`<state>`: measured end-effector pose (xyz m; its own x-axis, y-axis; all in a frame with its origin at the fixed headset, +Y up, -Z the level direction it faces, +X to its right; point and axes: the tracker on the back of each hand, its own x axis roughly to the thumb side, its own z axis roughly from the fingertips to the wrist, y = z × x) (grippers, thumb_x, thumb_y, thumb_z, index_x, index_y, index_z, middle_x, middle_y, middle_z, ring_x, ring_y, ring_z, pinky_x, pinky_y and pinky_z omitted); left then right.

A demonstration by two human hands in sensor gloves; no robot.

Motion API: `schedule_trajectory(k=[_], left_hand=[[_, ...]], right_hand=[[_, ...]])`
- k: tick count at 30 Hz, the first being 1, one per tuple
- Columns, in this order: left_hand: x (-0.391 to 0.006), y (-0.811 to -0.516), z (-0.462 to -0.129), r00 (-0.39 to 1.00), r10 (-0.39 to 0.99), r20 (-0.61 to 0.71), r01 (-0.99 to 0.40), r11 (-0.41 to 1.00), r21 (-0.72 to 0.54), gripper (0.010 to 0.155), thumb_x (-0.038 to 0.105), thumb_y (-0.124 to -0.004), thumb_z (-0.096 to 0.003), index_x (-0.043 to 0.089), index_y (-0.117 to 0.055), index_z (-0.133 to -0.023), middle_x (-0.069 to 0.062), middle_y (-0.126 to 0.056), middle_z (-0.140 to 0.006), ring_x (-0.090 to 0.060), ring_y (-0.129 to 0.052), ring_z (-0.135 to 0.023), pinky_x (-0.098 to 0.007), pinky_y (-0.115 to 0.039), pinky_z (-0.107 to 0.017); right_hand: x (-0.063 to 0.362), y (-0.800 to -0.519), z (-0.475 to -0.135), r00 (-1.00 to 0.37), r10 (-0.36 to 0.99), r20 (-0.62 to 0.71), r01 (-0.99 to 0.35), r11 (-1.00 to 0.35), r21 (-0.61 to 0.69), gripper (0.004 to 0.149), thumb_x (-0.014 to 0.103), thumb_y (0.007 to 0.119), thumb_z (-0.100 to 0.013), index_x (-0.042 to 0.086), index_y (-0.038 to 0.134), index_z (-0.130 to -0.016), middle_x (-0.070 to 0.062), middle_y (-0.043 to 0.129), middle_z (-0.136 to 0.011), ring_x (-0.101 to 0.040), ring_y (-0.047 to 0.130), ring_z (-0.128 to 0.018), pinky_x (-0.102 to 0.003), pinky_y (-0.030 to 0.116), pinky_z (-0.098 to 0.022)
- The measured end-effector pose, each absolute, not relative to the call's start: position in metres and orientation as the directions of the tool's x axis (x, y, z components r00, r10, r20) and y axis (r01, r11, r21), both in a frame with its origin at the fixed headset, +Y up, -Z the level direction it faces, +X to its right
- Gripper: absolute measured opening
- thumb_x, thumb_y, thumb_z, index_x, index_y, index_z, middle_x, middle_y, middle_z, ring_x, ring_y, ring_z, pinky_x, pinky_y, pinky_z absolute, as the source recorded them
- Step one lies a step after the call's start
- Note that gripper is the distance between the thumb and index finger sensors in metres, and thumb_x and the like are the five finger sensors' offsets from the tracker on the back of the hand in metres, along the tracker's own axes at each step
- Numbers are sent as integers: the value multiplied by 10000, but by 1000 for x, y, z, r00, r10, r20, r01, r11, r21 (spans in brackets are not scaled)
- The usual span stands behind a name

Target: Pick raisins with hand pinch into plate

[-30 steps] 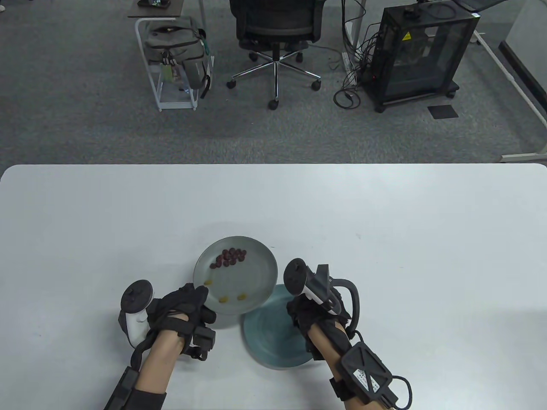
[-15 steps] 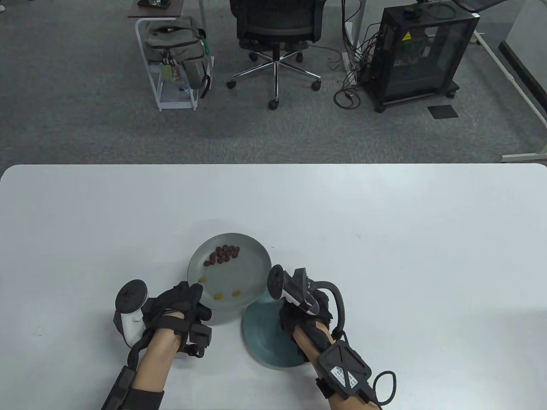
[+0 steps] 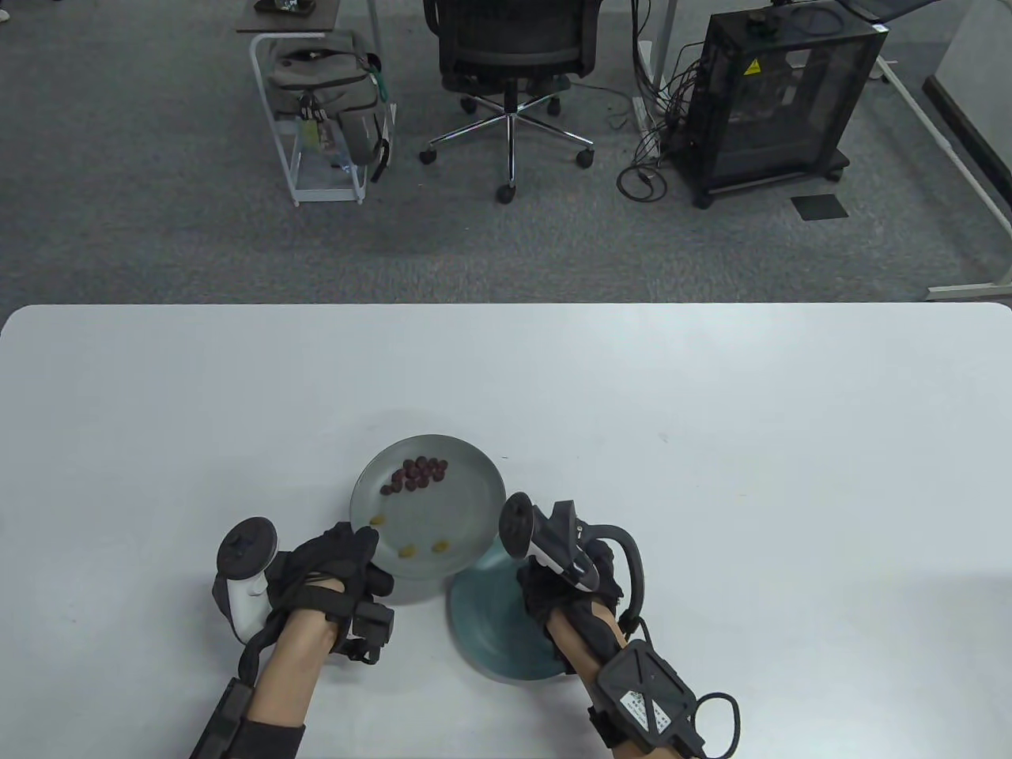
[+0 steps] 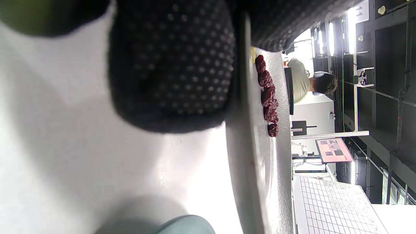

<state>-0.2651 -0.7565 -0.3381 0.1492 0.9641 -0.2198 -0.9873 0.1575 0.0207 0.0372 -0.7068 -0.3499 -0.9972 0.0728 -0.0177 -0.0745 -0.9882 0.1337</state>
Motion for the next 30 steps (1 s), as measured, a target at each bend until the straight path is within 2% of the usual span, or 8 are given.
schedule_trajectory(k=[7,15,22,30], left_hand=[[-262,-757,-338,163,963,-216,-986,168,5,538,271,-799,-481,-142,-711,-815,-193,-1075,-583,-222,-1099,-183,-414,-859,-163],[-255,-757,-337,177,961,-212,-984,177,-16,538,271,-799,-480,-141,-711,-816,-193,-1075,-584,-221,-1099,-183,-414,-859,-164],[-247,-759,-337,199,957,-210,-980,192,-50,537,268,-798,-480,-142,-710,-816,-194,-1073,-586,-222,-1099,-183,-415,-859,-163],[-234,-761,-334,201,956,-214,-978,181,-108,541,265,-799,-479,-150,-706,-813,-197,-1071,-586,-223,-1099,-182,-417,-858,-162]], right_hand=[[53,-682,-335,-983,180,-17,-181,-980,86,510,469,955,-395,99,954,-745,-89,1026,-551,-180,988,-248,-382,876,-243],[45,-660,-319,-971,230,67,-228,-973,36,499,467,948,-402,104,954,-745,-85,1027,-553,-180,989,-249,-381,876,-246],[34,-655,-313,-961,244,130,-245,-969,4,489,458,948,-402,106,957,-741,-83,1028,-549,-179,989,-248,-380,877,-245],[24,-657,-309,-966,218,137,-217,-976,23,488,453,949,-404,107,952,-749,-84,1026,-556,-180,989,-252,-380,876,-246]])
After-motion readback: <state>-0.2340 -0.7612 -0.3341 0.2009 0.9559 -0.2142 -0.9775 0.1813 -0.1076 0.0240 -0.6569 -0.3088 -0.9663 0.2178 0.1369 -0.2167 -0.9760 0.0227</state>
